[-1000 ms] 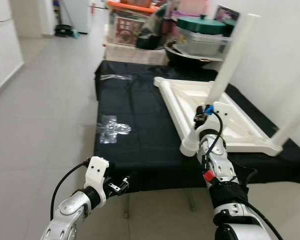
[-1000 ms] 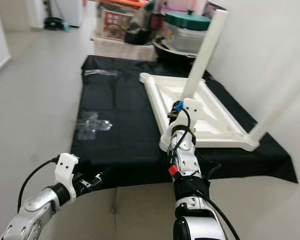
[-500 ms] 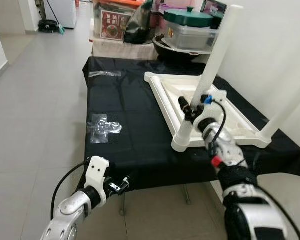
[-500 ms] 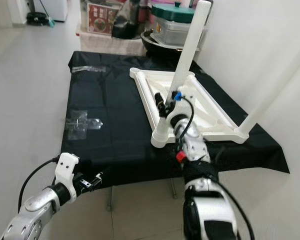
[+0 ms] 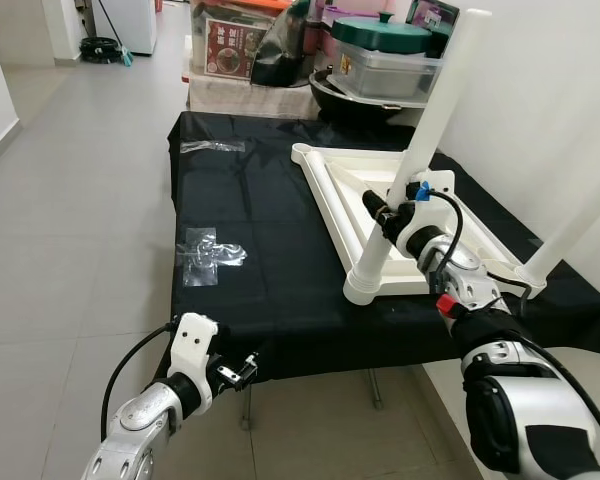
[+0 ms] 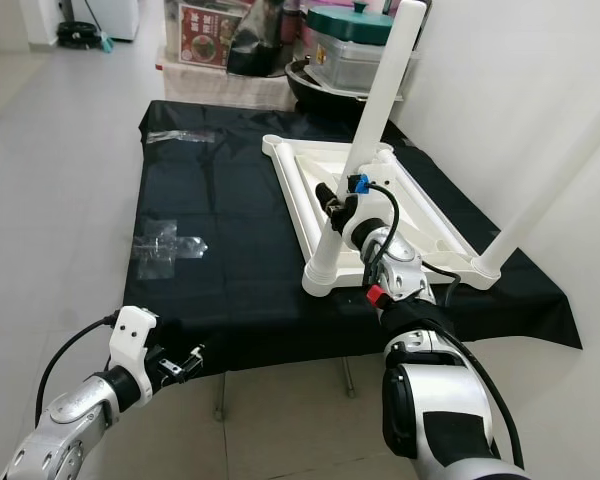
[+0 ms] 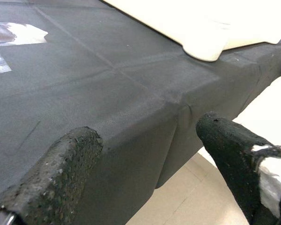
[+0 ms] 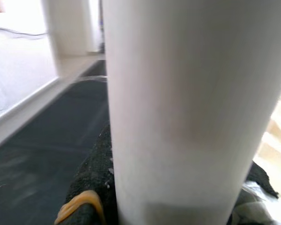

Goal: Building children table

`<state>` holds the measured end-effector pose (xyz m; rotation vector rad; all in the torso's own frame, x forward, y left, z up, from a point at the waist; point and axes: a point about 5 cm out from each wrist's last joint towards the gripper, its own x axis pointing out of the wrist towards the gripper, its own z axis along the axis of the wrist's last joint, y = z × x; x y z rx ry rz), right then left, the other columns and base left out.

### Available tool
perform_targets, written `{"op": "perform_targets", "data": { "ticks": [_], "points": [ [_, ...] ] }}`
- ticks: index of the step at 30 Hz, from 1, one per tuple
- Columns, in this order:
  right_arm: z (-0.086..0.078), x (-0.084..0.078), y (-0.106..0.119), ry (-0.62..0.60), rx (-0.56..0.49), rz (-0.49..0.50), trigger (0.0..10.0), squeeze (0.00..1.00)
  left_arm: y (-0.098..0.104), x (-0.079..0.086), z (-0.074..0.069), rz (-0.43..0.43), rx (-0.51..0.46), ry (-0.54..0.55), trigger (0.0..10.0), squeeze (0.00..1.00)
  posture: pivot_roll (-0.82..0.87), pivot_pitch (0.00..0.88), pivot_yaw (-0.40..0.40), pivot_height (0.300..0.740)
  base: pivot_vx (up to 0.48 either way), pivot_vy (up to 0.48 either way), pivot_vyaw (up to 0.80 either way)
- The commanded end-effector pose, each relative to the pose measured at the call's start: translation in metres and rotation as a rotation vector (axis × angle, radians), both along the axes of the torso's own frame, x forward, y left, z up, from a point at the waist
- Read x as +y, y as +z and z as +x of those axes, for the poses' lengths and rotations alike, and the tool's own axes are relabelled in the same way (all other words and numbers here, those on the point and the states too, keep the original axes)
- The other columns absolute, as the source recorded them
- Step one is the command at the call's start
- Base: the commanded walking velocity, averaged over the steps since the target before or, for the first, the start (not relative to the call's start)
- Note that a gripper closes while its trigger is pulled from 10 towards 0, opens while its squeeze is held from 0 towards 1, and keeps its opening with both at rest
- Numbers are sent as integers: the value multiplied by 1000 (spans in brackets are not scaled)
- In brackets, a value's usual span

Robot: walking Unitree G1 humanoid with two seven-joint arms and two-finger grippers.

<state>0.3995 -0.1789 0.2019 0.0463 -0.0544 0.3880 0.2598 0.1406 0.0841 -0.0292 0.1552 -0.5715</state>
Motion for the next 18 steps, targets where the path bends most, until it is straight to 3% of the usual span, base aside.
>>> {"op": "perform_targets", "data": {
  "ticks": [1, 4, 8, 10, 13, 14, 15, 16, 17, 18],
  "points": [
    [-9, 22, 9, 316, -65, -18, 0, 0, -1, 0, -1, 7, 0, -5, 10000, 0, 69, 0, -171, 740, 0, 0, 0],
    [-19, 31, 10, 518, -75, 2, 0, 0, 0, -1, 0, 8, 0, -10, 10000, 0, 63, 0, -166, 740, 0, 0, 0],
    [-25, 37, 5, 578, -80, -17, 0, 0, 0, -3, 1, 8, 0, -17, 10000, 0, 64, 0, -163, 740, 0, 0, 0],
    [-23, 39, 3, 536, -85, -5, 0, 0, -1, -4, 1, 8, 0, -19, 10000, 0, 67, 0, -164, 740, 0, 0, 0],
    [-12, 34, -9, 286, -63, -63, 0, 0, -1, -3, 0, 10, 0, -17, 10000, 0, 69, 0, -164, 740, 0, 0, 0],
    [-12, 34, -9, 286, -63, -63, 0, 0, -1, -3, 0, 10, 0, -17, 10000, 0, 69, 0, -164, 740, 0, 0, 0],
    [-7, 26, -16, 108, -12, -60, 0, 0, -1, -2, 0, 11, 0, -14, 10000, 0, 71, 0, -166, 740, 0, 0, 0],
    [-7, 26, -16, 108, -12, -60, 0, 0, -1, -2, 0, 11, 0, -14, 10000, 0, 71, 0, -166, 740, 0, 0, 0],
    [-3, 16, -24, -56, 47, -64, 0, 0, -1, -1, 0, 12, 0, -11, 10000, 0, 71, 0, -165, 740, 0, 0, 0],
    [-3, 16, -24, -56, 47, -64, 0, 0, -1, -1, 0, 12, 0, -11, 10000, 0, 71, 0, -165, 740, 0, 0, 0]
  ]
}}
